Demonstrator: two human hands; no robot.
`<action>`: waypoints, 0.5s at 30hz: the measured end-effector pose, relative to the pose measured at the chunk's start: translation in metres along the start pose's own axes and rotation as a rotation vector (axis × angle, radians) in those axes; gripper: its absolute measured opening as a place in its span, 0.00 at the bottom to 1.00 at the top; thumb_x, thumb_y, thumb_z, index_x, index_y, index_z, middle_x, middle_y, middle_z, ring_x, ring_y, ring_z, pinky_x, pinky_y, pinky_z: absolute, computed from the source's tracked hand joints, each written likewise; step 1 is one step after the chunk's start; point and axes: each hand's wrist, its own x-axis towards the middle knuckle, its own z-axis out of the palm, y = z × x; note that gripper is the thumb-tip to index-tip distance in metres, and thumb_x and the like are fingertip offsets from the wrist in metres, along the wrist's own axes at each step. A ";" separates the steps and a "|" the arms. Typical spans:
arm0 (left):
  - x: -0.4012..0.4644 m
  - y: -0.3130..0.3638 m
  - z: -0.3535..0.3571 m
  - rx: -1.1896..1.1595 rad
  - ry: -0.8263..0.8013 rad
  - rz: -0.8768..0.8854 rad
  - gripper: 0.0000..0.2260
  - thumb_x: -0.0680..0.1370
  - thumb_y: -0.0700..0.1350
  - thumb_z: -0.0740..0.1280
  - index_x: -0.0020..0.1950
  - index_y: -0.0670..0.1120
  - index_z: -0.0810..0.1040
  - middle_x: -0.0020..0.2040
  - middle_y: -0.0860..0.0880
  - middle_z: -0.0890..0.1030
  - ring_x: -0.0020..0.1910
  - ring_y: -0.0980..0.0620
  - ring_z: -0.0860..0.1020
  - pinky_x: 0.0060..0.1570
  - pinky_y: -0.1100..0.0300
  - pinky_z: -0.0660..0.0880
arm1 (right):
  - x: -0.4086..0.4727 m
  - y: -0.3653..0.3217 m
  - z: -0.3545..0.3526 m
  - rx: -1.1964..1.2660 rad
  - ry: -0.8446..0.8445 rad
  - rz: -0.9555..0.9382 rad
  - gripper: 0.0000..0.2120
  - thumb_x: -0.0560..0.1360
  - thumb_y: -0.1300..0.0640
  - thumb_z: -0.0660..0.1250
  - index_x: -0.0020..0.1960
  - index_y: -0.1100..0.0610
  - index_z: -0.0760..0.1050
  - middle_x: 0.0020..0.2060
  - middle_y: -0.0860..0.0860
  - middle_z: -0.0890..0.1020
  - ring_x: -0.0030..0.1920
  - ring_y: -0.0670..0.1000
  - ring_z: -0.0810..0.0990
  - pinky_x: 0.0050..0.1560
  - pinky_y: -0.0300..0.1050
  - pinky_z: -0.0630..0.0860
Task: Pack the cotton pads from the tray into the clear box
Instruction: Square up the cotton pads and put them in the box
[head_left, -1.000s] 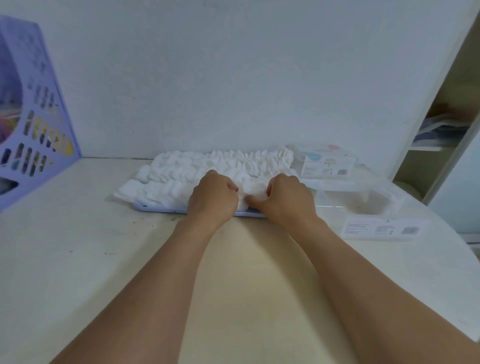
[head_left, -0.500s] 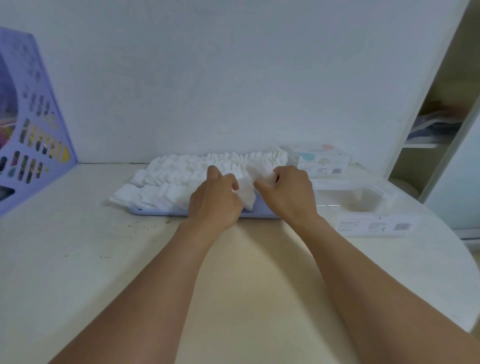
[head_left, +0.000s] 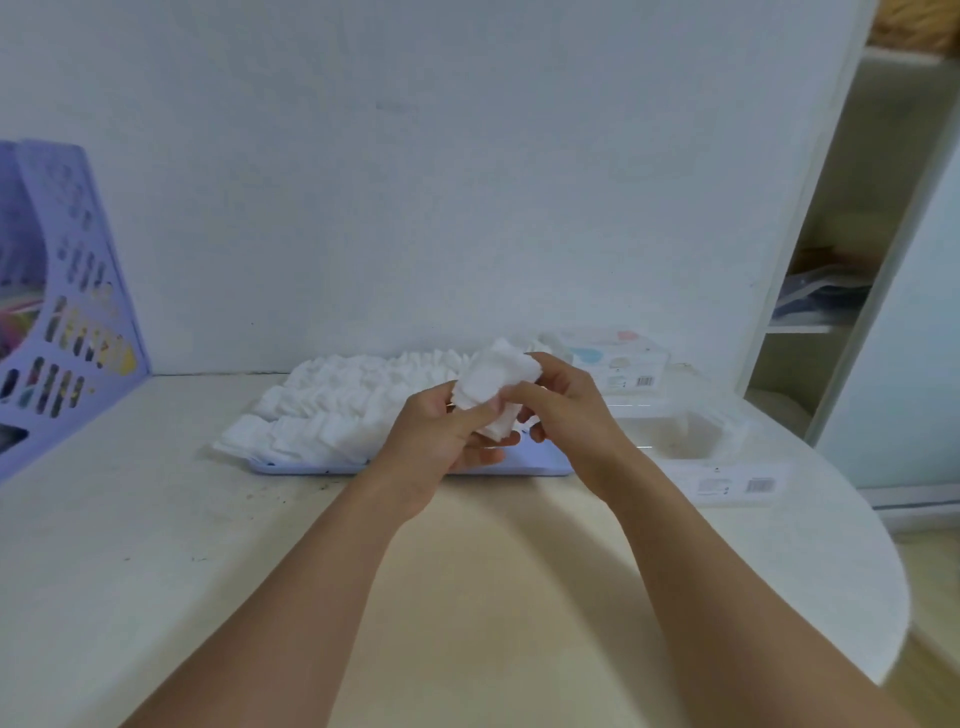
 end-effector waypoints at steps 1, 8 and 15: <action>0.001 0.001 0.000 0.008 -0.002 0.005 0.10 0.79 0.43 0.72 0.59 0.44 0.81 0.51 0.42 0.87 0.47 0.43 0.86 0.38 0.59 0.80 | 0.001 0.000 -0.001 0.005 0.013 -0.031 0.07 0.74 0.62 0.72 0.50 0.52 0.84 0.38 0.45 0.83 0.34 0.42 0.80 0.33 0.34 0.73; 0.005 -0.003 0.004 0.054 -0.037 -0.009 0.12 0.79 0.42 0.71 0.61 0.42 0.80 0.53 0.40 0.86 0.50 0.42 0.86 0.42 0.60 0.81 | 0.004 -0.004 -0.009 0.062 -0.013 -0.004 0.14 0.76 0.65 0.69 0.60 0.57 0.82 0.53 0.57 0.85 0.50 0.51 0.83 0.48 0.45 0.79; 0.006 -0.003 0.004 0.074 -0.065 -0.017 0.13 0.79 0.41 0.72 0.62 0.39 0.79 0.54 0.39 0.85 0.51 0.42 0.85 0.45 0.59 0.81 | 0.004 -0.001 -0.008 0.089 -0.007 -0.009 0.12 0.76 0.61 0.73 0.59 0.61 0.81 0.54 0.60 0.85 0.55 0.58 0.85 0.54 0.51 0.82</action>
